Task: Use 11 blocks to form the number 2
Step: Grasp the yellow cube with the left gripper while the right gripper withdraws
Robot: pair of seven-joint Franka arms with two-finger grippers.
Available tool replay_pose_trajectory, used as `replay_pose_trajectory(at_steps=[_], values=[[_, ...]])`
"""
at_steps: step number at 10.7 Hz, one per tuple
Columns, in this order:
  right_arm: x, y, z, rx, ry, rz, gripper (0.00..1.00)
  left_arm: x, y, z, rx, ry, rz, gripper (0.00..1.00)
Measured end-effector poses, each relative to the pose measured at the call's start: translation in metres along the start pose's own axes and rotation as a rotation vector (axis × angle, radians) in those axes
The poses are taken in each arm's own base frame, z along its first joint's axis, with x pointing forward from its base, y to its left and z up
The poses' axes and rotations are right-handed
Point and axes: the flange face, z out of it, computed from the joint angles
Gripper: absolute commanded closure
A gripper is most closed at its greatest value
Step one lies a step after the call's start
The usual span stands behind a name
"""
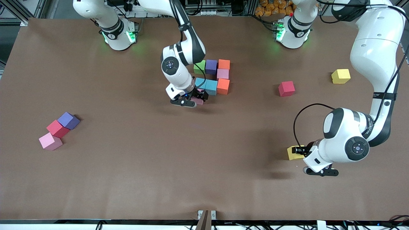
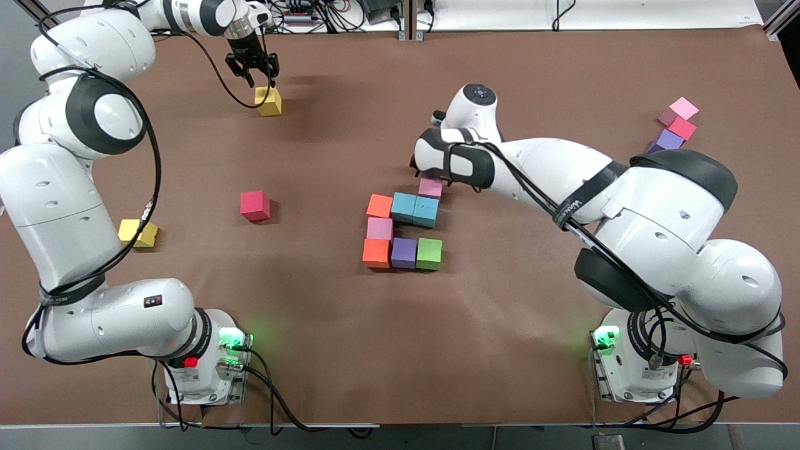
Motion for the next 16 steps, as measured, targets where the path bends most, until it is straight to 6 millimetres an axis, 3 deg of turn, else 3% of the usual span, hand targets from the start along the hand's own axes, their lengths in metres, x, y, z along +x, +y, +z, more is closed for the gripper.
replay_pose_trajectory(at_steps=[2,4,6,8,10,12,16], values=[[0.026,0.01,-0.021,0.008,0.018,-0.003,0.0,0.0,-0.002,0.004,-0.005,-0.005,-0.016,0.24],[0.071,0.037,-0.052,0.017,0.02,-0.073,0.0,0.0,-0.001,0.005,-0.005,-0.006,-0.02,0.22],[0.131,0.089,-0.094,-0.027,0.018,-0.17,0.0,0.0,-0.001,0.005,-0.005,-0.007,-0.021,0.21],[0.178,0.14,-0.138,-0.142,0.026,-0.304,0.0,0.0,0.001,0.007,-0.005,-0.009,-0.019,0.18],[0.209,0.193,-0.166,-0.167,-0.009,-0.436,0.0,0.0,0.002,0.009,-0.005,-0.011,-0.018,0.17],[0.238,0.264,-0.182,-0.161,-0.042,-0.557,0.0,0.0,0.002,0.01,-0.006,-0.01,-0.017,0.17],[0.273,0.392,-0.214,-0.151,-0.05,-0.843,0.0,0.002,0.002,0.005,-0.008,0.003,-0.018,0.17]])
